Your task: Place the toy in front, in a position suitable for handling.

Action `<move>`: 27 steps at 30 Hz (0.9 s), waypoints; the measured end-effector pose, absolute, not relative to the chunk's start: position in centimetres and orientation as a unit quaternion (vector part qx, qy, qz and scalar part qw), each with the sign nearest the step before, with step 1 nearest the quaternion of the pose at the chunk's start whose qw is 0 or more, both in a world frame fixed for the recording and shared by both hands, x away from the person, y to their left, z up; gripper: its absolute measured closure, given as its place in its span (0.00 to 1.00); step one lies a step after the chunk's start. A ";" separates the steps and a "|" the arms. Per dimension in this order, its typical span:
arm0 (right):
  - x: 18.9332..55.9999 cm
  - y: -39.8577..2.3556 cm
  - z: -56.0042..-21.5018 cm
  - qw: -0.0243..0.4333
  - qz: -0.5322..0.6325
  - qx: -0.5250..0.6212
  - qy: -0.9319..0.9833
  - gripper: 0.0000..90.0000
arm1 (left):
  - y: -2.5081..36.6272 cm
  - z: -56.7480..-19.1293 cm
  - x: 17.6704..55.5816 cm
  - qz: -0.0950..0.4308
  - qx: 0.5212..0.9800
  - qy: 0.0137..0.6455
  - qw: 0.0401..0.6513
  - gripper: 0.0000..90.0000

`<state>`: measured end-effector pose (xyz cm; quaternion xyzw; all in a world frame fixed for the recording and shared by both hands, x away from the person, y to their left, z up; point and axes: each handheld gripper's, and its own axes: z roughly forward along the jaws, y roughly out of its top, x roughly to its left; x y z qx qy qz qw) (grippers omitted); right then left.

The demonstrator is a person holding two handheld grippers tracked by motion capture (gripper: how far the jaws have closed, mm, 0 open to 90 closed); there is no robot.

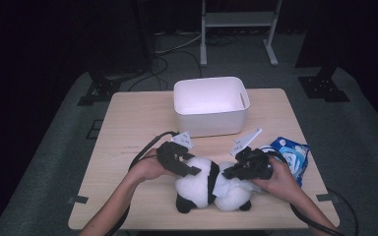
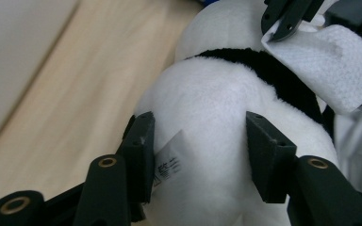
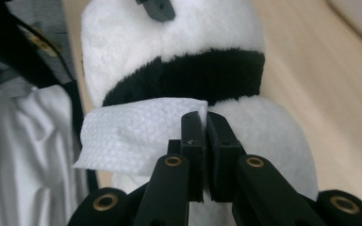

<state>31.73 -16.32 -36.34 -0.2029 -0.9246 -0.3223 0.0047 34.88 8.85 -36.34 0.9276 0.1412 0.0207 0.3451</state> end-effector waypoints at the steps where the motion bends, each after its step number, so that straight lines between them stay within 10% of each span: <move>1: 32.1 -16.2 -36.2 0.000 -0.319 -0.205 -0.925 0.95 | 8.8 -36.1 35.2 0.031 0.928 0.140 0.343 0.56; 18: 38.7 -16.2 -36.2 0.001 -0.349 -0.278 -0.895 0.96 | 9.2 -34.9 36.7 0.105 0.931 0.110 0.331 0.55; 27: 35.6 -16.0 -36.6 0.012 -0.342 -0.246 -0.907 0.96 | 9.0 -33.6 35.0 0.067 0.920 0.147 0.357 0.20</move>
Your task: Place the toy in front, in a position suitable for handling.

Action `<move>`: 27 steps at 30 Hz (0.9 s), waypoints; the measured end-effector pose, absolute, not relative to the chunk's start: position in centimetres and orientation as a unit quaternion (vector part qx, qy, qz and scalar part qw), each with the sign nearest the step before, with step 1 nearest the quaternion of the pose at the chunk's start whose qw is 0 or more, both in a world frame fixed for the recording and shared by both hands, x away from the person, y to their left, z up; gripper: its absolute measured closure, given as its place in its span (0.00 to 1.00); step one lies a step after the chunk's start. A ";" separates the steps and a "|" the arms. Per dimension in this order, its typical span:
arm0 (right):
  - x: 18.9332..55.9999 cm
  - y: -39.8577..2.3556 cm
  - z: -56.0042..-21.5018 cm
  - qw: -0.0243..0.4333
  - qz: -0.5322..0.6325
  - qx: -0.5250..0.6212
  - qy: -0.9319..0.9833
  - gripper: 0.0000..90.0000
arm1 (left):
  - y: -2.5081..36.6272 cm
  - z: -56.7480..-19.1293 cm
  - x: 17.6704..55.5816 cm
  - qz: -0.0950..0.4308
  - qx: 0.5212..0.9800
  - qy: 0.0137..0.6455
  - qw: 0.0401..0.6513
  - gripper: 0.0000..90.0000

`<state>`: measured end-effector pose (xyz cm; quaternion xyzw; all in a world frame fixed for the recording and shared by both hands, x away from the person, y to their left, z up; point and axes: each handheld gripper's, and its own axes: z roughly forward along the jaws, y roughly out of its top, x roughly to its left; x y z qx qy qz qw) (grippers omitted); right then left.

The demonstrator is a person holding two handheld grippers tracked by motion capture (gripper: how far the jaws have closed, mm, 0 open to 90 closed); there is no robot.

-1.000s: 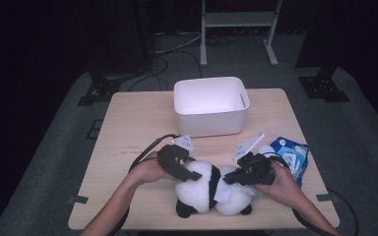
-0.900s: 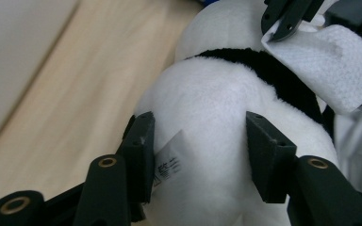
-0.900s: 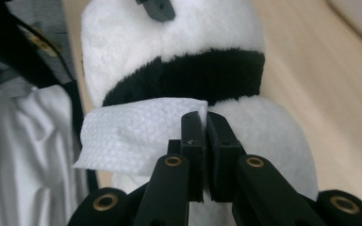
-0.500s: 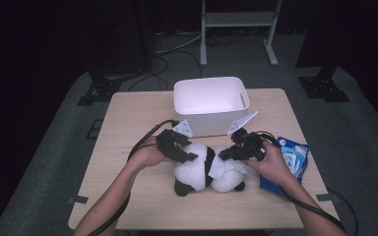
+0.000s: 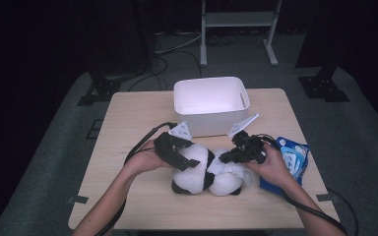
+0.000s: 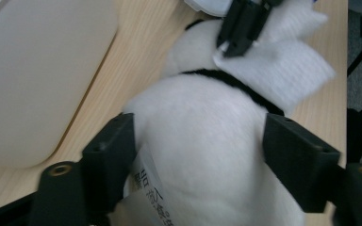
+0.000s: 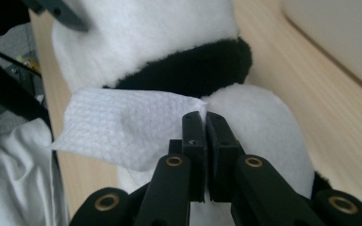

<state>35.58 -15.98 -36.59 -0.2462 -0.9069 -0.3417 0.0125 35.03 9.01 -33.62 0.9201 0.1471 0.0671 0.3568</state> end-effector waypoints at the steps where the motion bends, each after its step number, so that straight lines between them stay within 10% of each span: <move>1: 35.1 -15.8 -36.6 0.014 -0.342 -0.246 -0.907 0.96 | 9.0 -33.4 34.9 0.070 0.916 0.152 0.365 0.18; 19: 31.1 -14.9 -37.0 0.046 -0.325 -0.176 -0.928 0.96 | 8.7 -35.9 34.1 -0.051 0.934 0.147 0.322 0.04; 27: 31.8 -14.8 -35.9 0.036 -0.333 -0.182 -0.925 0.97 | 8.9 -35.2 33.1 0.025 0.938 0.081 0.337 0.37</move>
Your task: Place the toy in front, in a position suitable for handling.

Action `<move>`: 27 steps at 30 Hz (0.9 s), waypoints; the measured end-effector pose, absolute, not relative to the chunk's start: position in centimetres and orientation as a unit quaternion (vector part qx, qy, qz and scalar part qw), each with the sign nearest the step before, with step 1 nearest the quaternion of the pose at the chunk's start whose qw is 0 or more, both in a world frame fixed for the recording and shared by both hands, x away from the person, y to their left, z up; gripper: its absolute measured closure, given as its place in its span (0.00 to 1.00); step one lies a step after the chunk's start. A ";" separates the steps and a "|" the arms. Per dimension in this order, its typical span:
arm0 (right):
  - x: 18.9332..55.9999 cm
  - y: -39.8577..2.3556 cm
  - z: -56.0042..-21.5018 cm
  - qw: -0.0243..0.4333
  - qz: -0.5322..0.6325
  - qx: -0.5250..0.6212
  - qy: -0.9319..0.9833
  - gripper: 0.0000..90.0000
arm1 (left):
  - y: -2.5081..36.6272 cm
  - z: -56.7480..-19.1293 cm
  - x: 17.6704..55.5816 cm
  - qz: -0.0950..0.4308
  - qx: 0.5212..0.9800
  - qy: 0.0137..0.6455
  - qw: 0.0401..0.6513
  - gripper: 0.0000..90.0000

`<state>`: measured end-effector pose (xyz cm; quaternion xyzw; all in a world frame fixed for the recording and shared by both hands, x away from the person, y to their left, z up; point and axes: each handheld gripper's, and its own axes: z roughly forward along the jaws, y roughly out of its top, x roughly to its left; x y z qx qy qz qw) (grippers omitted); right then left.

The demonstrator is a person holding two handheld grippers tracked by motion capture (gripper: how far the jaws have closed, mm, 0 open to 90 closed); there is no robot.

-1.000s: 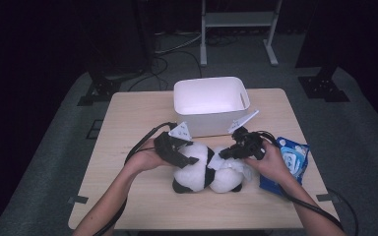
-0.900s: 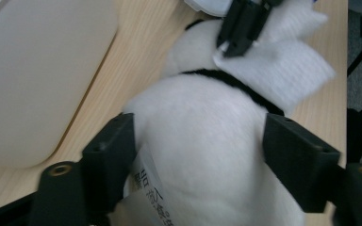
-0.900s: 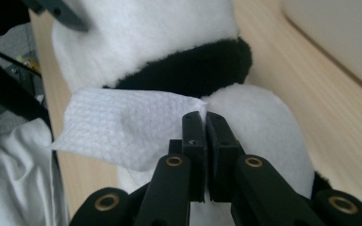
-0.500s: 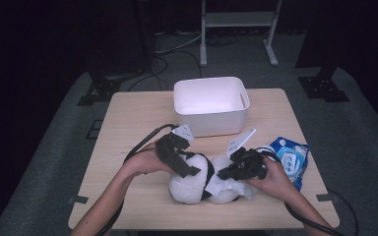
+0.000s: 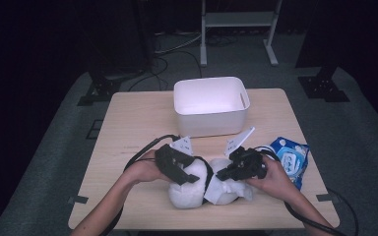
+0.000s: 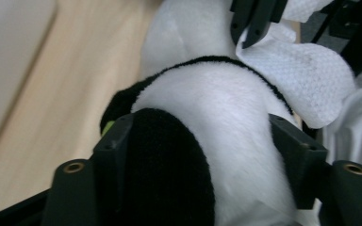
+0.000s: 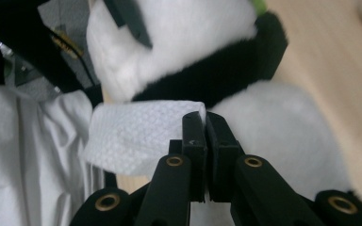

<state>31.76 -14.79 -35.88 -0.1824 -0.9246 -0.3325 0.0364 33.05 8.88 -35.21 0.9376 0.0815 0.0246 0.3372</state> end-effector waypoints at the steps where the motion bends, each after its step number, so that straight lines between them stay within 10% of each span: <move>1: 32.1 -14.8 -35.5 0.030 -0.338 -0.184 -0.923 0.97 | 8.8 -35.1 33.1 0.029 0.938 0.076 0.338 0.38; 10: 34.4 -15.2 -33.3 -0.038 -0.364 -0.217 -0.905 0.96 | 7.5 -33.7 33.3 0.133 0.943 0.011 0.304 0.38; 27: 34.4 -17.3 -35.7 -0.045 -0.320 -0.248 -0.913 0.97 | 9.3 -34.8 32.9 0.103 0.908 0.084 0.396 0.12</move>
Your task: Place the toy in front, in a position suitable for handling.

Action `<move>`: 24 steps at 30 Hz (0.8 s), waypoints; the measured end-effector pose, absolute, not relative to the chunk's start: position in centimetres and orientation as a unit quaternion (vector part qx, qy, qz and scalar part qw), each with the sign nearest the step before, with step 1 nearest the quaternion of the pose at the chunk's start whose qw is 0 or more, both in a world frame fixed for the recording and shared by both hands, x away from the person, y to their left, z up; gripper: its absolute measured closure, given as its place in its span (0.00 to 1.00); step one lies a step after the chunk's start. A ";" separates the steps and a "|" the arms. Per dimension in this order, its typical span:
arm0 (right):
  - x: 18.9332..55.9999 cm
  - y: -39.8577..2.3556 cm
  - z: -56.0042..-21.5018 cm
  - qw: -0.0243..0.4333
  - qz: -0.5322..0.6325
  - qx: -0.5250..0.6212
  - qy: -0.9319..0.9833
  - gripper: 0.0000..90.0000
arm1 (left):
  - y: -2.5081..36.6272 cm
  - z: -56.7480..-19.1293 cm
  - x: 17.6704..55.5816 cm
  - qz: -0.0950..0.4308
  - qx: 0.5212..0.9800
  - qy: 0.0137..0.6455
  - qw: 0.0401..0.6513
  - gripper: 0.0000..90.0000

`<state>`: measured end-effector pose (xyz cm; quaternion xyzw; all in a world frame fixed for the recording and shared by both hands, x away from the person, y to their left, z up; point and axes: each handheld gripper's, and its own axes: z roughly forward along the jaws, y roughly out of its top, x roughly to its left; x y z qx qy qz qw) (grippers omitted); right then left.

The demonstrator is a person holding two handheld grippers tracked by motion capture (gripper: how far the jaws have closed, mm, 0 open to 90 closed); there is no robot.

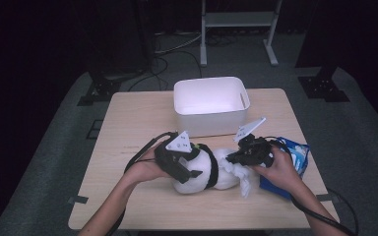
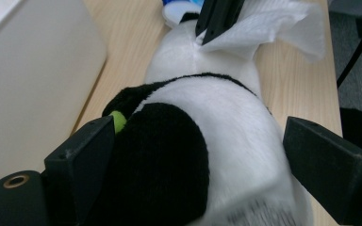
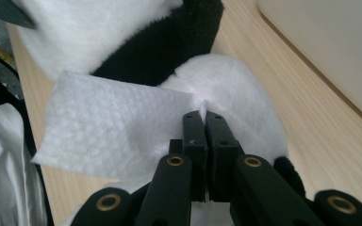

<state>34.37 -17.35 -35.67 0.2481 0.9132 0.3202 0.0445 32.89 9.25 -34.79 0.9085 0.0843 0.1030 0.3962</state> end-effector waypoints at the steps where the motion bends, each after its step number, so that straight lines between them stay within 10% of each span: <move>1: 34.5 -17.4 -35.8 0.045 0.321 0.248 0.913 0.97 | 9.4 -34.6 32.9 0.107 0.908 0.083 0.396 0.12; 24: 34.8 -19.4 -36.7 0.032 0.312 0.273 0.909 0.97 | 11.7 -36.5 33.2 0.053 0.884 0.151 0.439 0.04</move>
